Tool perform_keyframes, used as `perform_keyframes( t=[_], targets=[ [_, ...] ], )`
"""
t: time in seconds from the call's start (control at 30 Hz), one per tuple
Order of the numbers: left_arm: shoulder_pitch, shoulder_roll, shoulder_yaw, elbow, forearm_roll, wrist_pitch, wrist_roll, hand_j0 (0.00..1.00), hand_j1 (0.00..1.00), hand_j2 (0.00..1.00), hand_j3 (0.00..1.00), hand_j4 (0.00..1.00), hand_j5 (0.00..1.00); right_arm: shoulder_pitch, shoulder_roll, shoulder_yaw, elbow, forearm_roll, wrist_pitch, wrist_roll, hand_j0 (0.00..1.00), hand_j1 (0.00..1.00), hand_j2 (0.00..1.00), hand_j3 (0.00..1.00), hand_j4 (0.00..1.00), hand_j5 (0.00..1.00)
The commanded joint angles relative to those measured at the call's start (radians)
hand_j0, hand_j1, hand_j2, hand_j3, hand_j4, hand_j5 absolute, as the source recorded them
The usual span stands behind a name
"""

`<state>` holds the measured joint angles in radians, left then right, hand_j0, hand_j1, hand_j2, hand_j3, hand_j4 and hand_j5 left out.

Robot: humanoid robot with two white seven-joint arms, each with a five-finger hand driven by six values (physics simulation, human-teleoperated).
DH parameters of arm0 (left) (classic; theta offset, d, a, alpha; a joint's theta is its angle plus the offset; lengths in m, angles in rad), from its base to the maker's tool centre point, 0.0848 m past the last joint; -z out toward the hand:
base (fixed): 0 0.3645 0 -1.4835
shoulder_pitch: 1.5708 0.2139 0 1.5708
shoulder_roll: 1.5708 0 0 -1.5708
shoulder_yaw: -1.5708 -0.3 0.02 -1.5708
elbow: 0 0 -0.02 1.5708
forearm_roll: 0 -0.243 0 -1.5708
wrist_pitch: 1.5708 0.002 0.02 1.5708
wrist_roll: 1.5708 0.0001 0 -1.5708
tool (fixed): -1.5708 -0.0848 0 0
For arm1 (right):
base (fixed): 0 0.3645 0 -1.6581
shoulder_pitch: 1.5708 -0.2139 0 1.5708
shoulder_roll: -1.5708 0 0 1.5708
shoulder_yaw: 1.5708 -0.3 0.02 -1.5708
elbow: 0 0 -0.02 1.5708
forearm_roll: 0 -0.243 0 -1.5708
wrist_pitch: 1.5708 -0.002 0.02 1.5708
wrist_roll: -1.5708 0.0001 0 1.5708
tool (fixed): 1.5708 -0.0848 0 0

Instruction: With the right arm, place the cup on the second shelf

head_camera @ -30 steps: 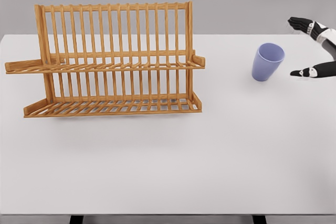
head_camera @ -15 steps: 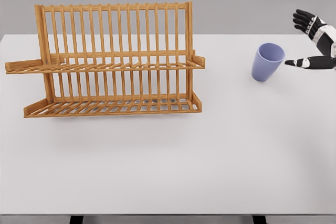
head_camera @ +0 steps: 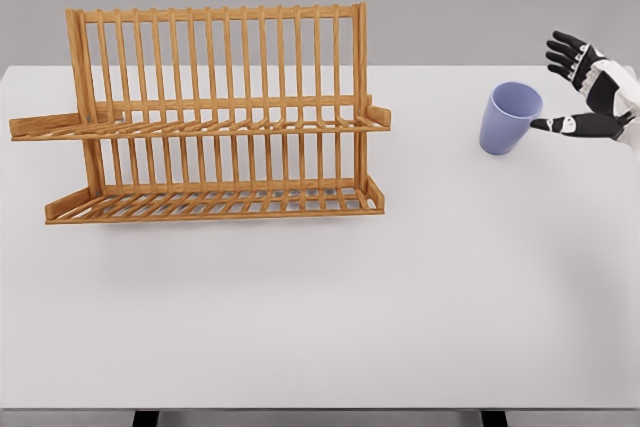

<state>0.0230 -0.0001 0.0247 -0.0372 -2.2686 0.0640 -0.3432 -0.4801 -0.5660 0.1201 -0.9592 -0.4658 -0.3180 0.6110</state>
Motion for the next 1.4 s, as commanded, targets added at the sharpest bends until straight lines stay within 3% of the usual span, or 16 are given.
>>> perform_keyframes(
  t=[0.0, 0.47, 1.37],
  targets=[
    [0.0, 0.0, 0.0, 0.0, 0.0, 0.0, 0.0, 1.0, 1.0, 1.0, 1.0, 1.0, 1.0, 0.002, 0.0, 0.0, -0.001, -0.007, 0.017, 0.0, 1.0, 1.0, 1.0, 1.0, 1.0, 1.0],
    [0.0, 0.0, 0.0, 0.0, 0.0, 0.0, 0.0, 1.0, 1.0, 1.0, 1.0, 1.0, 1.0, -0.002, 0.035, 0.001, 0.088, -0.005, 0.013, 0.0, 1.0, 1.0, 1.0, 1.0, 1.0, 1.0],
    [0.0, 0.0, 0.0, 0.0, 0.0, 0.0, 0.0, 1.0, 1.0, 1.0, 1.0, 1.0, 1.0, -0.028, 0.075, 0.007, 0.134, 0.009, 0.01, 0.0, 1.0, 1.0, 1.0, 1.0, 1.0, 1.0]
  ],
)
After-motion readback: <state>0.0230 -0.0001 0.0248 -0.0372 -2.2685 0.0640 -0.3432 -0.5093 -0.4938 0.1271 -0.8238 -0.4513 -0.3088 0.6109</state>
